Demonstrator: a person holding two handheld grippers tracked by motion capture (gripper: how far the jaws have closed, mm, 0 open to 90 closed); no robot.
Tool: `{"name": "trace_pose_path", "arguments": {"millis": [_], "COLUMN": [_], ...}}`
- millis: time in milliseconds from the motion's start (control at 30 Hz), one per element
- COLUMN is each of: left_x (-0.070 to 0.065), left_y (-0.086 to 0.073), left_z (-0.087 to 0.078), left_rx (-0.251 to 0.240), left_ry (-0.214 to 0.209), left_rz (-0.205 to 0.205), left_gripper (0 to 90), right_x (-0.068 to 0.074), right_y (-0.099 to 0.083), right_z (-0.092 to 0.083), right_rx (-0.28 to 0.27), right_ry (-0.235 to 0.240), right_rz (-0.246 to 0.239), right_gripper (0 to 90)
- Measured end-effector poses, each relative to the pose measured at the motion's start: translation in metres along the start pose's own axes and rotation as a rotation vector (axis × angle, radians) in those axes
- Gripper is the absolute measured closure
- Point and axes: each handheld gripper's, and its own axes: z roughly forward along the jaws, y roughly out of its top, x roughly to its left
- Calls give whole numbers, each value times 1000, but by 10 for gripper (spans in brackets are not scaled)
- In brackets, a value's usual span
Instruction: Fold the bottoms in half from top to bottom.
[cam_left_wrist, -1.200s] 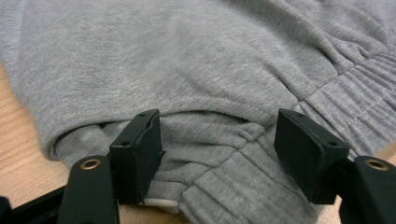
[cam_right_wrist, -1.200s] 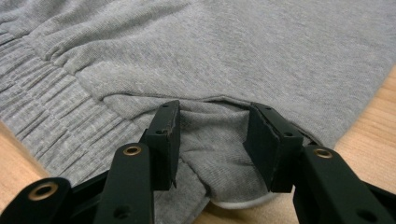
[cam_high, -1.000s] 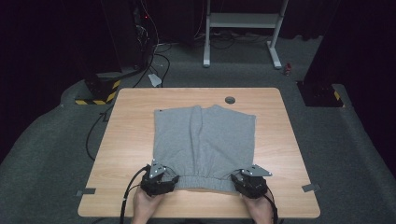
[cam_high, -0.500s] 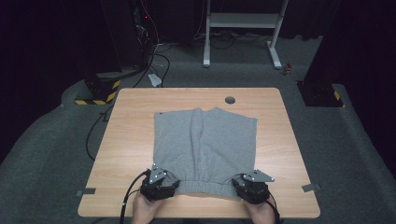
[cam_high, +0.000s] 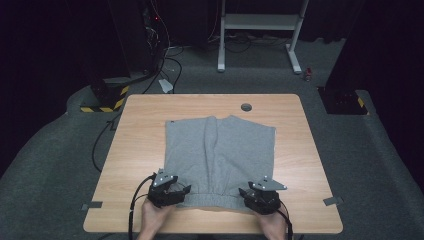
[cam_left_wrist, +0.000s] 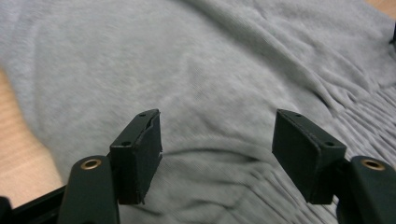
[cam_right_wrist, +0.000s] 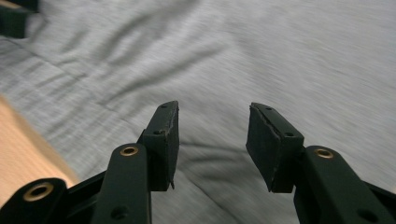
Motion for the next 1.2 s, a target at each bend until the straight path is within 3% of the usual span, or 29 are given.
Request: {"name": "trace_pose_path", "arguments": {"millis": [100,167,300,367,500,633,867,900,967,1067,1133,1167,1200], "left_x": [10,18,37,51,65,82,102,105,110,118,121,126,126], "left_y": [7,11,21,30,40,52,66,69,71,77,80,85,85], "left_z": [2,1,3,4,7,12,31,34,38,46,50,58,58], "left_rx": [15,5,39,41,63,61,120,130,115,148,130,173,173], "left_ry": [10,10,34,72,105,136,202,211,225,248,253,266,266], "left_rz": [3,12,-31,-57,-63,-105,-96,-93,-109,-115,-126,-129,-129], "left_gripper": [382,414,379,374,365,364,363,362,364,367,380,363,361], "right_x": [11,18,27,40,58,74,106,116,121,135,140,144,144], "right_y": [6,10,16,24,36,44,56,58,59,61,62,64,64], "right_z": [8,14,24,33,45,55,74,79,82,89,93,95,95], "right_rx": [-8,-14,-21,-14,-10,0,17,24,31,58,63,68,68], "right_ry": [28,62,109,138,194,225,301,320,324,332,336,337,337], "right_rz": [-37,-35,-44,-74,-104,-153,-229,-242,-249,-286,-300,-301,-301], "right_gripper": [532,531,536,549,562,569,610,603,590,551,528,507,507]}}
